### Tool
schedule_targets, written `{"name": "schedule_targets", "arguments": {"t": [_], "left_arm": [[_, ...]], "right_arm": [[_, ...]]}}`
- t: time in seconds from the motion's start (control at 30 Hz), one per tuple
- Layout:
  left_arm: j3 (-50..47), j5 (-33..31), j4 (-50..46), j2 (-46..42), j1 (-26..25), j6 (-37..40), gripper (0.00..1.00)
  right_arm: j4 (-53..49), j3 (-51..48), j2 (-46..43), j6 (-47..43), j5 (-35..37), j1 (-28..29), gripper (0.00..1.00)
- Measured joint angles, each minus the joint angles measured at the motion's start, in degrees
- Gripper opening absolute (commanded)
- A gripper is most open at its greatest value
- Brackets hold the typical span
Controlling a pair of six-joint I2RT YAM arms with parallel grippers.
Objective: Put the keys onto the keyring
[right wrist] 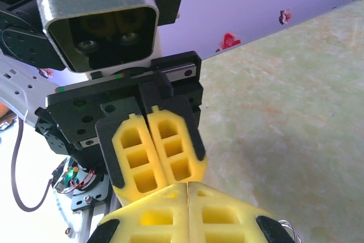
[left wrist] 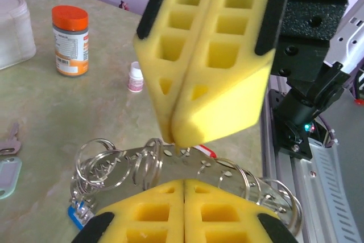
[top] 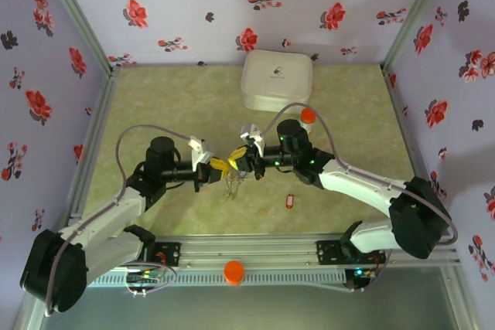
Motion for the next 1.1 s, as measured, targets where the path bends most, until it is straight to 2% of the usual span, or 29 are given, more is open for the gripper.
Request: {"name": "schedule_targets", "arguments": {"t": [0.37, 0.87, 1.1], "left_arm": [[-0.3, 1.5, 5.8, 2.5, -0.1, -2.0, 0.28], [-2.5, 1.6, 9.7, 2.1, -0.2, -3.4, 0.26], [-3.7, 1.9, 14.4, 2.6, -0.4, -6.6, 0.19]], "right_arm": [[1.3, 0.0, 0.0, 1.2, -0.7, 0.2, 0.00], [1.5, -1.4, 0.0, 1.2, -2.4, 0.4, 0.00], [3.8, -1.5, 1.1, 2.3, -3.1, 0.4, 0.00]]}}
